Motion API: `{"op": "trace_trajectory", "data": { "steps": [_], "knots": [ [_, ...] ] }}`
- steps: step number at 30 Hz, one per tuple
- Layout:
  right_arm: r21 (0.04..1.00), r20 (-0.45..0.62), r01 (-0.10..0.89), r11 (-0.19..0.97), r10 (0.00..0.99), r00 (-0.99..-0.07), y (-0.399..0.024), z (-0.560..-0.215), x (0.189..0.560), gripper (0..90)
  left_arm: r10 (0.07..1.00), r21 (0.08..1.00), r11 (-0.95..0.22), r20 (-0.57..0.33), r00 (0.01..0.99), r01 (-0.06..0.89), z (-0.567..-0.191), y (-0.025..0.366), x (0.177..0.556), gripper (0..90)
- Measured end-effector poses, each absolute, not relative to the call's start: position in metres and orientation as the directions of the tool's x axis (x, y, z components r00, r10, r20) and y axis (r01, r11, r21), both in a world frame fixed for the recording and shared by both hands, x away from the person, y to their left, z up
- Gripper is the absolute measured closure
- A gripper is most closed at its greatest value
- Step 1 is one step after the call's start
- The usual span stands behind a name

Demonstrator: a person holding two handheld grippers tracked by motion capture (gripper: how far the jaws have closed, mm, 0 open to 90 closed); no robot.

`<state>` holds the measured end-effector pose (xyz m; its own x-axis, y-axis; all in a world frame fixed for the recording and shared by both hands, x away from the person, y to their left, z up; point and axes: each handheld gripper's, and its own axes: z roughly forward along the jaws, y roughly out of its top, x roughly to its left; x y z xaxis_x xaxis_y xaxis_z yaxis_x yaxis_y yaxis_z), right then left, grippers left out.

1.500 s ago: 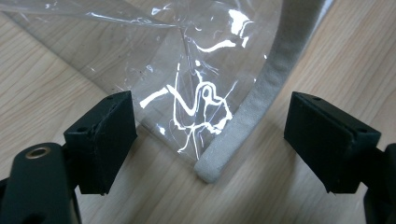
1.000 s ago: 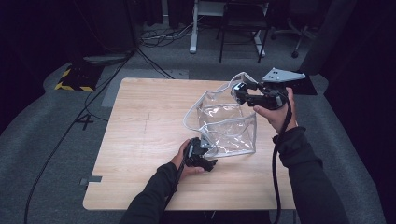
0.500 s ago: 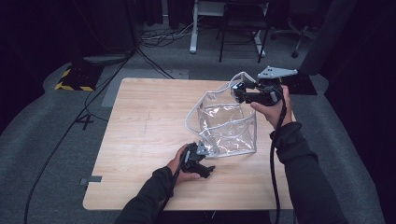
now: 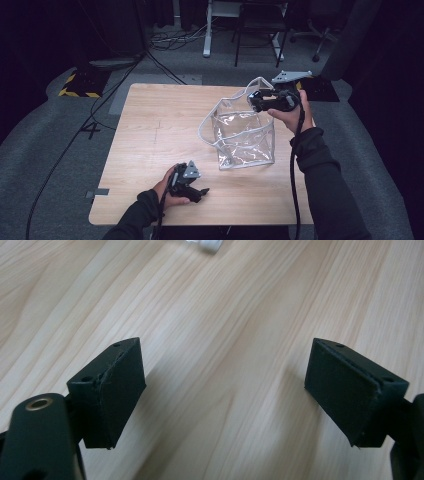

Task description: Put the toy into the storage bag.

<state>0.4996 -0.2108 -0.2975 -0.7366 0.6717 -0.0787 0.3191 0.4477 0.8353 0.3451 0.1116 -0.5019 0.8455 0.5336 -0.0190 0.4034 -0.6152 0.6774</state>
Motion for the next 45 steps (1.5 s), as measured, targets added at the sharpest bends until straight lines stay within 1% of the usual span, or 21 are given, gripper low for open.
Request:
{"op": "trace_trajectory", "data": {
  "steps": [1, 2, 3, 4, 7, 10, 13, 14, 15, 17, 20, 24, 25, 29, 31, 32, 38, 45],
  "knots": [
    [0.835, -0.079, 0.319, 0.448, 0.672, -0.737, -0.211, -0.297, 0.500, 48.4, 0.534, 0.677, -0.615, -0.019, 0.846, 0.403, -0.502, 0.112, 0.345, 16.6],
    [0.827, -0.089, 0.322, 0.460, 0.674, -0.733, -0.211, -0.298, 0.501, 48.4, 0.555, 0.679, -0.602, -0.022, 0.832, 0.420, -0.502, 0.125, 0.343, 16.6],
    [0.827, -0.089, 0.322, 0.460, 0.674, -0.733, -0.211, -0.298, 0.501, 48.4, 0.555, 0.679, -0.602, -0.022, 0.832, 0.420, -0.502, 0.125, 0.343, 16.6],
    [0.822, -0.088, 0.331, 0.463, 0.678, -0.730, -0.211, -0.299, 0.503, 48.4, 0.572, 0.678, -0.596, -0.016, 0.820, 0.430, -0.502, 0.137, 0.340, 16.6],
    [0.816, -0.083, 0.344, 0.465, 0.683, -0.726, -0.209, -0.300, 0.503, 48.4, 0.585, 0.678, -0.584, -0.029, 0.810, 0.446, -0.502, 0.148, 0.337, 16.6],
    [0.778, -0.118, 0.350, 0.521, 0.669, -0.734, -0.204, -0.302, 0.505, 48.3, 0.620, 0.677, -0.567, -0.025, 0.784, 0.470, -0.502, 0.167, 0.333, 16.6],
    [0.773, -0.116, 0.354, 0.526, 0.666, -0.737, -0.204, -0.303, 0.505, 48.3, 0.638, 0.679, -0.558, -0.017, 0.770, 0.477, -0.502, 0.174, 0.331, 16.5],
    [0.762, -0.110, 0.372, 0.530, 0.672, -0.732, -0.203, -0.304, 0.506, 48.3, 0.657, 0.681, -0.539, -0.029, 0.753, 0.497, -0.503, 0.179, 0.329, 15.8],
    [0.762, -0.110, 0.372, 0.530, 0.672, -0.732, -0.203, -0.304, 0.506, 48.3, 0.657, 0.681, -0.539, -0.029, 0.753, 0.497, -0.503, 0.179, 0.329, 15.8],
    [0.736, -0.126, 0.384, 0.557, 0.670, -0.731, -0.202, -0.306, 0.507, 48.3, 0.670, 0.680, -0.536, -0.017, 0.742, 0.500, -0.502, 0.185, 0.326, 15.8],
    [0.718, -0.121, 0.389, 0.577, 0.655, -0.746, -0.202, -0.308, 0.507, 48.3, 0.694, 0.681, -0.515, -0.027, 0.720, 0.521, -0.503, 0.195, 0.320, 15.9],
    [0.701, -0.121, 0.402, 0.589, 0.654, -0.746, -0.205, -0.307, 0.504, 48.3, 0.707, 0.683, -0.503, -0.027, 0.706, 0.530, -0.503, 0.199, 0.317, 15.9],
    [0.699, -0.133, 0.386, 0.603, 0.639, -0.758, -0.207, -0.306, 0.504, 48.3, 0.706, 0.682, -0.505, -0.026, 0.708, 0.528, -0.503, 0.199, 0.318, 15.8],
    [0.691, -0.137, 0.383, 0.612, 0.632, -0.763, -0.210, -0.304, 0.502, 48.3, 0.702, 0.681, -0.510, -0.022, 0.711, 0.525, -0.503, 0.199, 0.318, 15.5],
    [0.684, -0.129, 0.397, 0.612, 0.637, -0.760, -0.211, -0.301, 0.498, 48.3, 0.703, 0.681, -0.509, -0.024, 0.711, 0.527, -0.503, 0.199, 0.318, 15.4],
    [0.685, -0.143, 0.380, 0.621, 0.626, -0.767, -0.212, -0.299, 0.496, 48.3, 0.701, 0.680, -0.511, -0.025, 0.713, 0.526, -0.503, 0.199, 0.319, 15.3],
    [0.664, -0.159, 0.365, 0.653, 0.600, -0.784, -0.218, -0.295, 0.491, 48.3, 0.698, 0.679, -0.518, -0.016, 0.716, 0.520, -0.502, 0.199, 0.320, 15.2],
    [0.651, -0.147, 0.386, 0.653, 0.608, -0.780, -0.225, -0.294, 0.487, 48.2, 0.698, 0.679, -0.516, -0.020, 0.716, 0.522, -0.503, 0.199, 0.320, 15.1]
  ]
}}
